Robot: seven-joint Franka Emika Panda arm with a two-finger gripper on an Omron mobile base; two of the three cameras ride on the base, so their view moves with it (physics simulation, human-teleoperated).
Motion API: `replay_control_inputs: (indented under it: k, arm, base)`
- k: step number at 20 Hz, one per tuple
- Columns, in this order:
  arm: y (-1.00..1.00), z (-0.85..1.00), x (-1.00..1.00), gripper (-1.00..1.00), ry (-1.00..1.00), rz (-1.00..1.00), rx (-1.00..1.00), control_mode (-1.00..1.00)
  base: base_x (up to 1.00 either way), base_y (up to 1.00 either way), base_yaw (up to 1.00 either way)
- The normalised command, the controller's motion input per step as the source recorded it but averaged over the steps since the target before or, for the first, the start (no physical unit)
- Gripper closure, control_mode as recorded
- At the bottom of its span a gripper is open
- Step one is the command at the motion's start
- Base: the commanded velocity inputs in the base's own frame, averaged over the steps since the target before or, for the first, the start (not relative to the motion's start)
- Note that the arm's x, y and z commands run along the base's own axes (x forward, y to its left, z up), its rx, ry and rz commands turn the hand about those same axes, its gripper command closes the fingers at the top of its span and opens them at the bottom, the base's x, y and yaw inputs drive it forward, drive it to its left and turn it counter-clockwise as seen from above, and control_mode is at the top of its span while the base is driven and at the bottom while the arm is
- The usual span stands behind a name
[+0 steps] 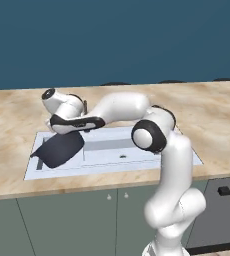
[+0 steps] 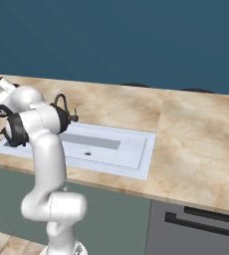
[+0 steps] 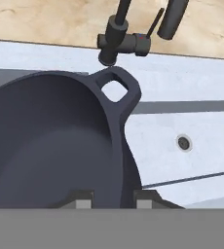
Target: Move the pot and pan from the stove into the sink.
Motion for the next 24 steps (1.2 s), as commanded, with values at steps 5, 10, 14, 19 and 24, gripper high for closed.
replay_control_inputs:
  k: [5,10,14,19,24]
  arm:
    - [0.06,-0.17,0.46,1.0,0.03,-0.02,-0.05,-1.0]
    - [0.05,-0.25,0.55,1.0,0.05,-0.03,-0.07,-1.0]
    - [0.21,-0.21,0.63,1.0,0.01,-0.08,-0.04,-1.0]
    - [0.34,-0.2,0.54,1.0,0.0,-0.11,-0.01,-1.0]
    - [0.25,-0.1,0.12,1.0,0.0,-0.04,0.0,-1.0]
  base:
    - [0.0,0.0,0.0]
    - [0.0,0.0,0.0]
    - [0.0,0.0,0.0]
    - [0.0,0.0,0.0]
    - [0.0,0.0,0.0]
